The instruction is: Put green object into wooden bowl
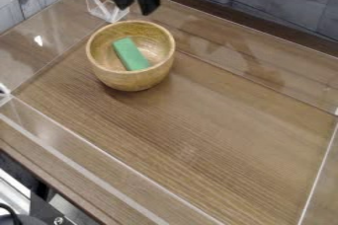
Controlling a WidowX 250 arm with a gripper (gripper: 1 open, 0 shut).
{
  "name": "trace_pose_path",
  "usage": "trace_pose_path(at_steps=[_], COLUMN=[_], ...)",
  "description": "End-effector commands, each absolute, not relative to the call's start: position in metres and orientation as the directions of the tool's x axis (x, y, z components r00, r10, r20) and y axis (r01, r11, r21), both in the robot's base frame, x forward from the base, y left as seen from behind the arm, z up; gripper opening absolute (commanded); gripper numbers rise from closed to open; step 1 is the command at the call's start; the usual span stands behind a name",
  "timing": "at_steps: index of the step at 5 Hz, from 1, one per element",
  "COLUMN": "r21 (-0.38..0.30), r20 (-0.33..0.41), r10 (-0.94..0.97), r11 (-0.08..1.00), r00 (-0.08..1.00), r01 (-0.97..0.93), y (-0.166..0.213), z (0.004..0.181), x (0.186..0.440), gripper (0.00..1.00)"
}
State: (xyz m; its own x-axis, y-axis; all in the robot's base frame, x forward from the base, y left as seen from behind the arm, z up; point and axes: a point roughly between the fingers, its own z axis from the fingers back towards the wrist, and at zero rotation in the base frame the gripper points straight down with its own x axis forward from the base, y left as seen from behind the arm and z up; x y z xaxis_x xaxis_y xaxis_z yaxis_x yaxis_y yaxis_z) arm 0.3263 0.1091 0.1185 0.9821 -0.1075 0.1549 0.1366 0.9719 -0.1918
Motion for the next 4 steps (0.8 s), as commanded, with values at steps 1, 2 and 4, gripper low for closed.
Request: trace_pose_path(at_steps=[1,2,4], r21=[-0.163,-0.153,-0.146], r20=[0.186,0.198,0.213], r10=[-0.127,-0.116,-0.062], r11=[0.974,0.977,0.985], r00=[0.974,0.973,0.975], r01=[0.158,0.148,0.094], y=[0.101,0.097,0.097], z=[0.124,0.139,0.145], x=[0.335,0.337,0.333], gripper=[1.00,1.00,1.00])
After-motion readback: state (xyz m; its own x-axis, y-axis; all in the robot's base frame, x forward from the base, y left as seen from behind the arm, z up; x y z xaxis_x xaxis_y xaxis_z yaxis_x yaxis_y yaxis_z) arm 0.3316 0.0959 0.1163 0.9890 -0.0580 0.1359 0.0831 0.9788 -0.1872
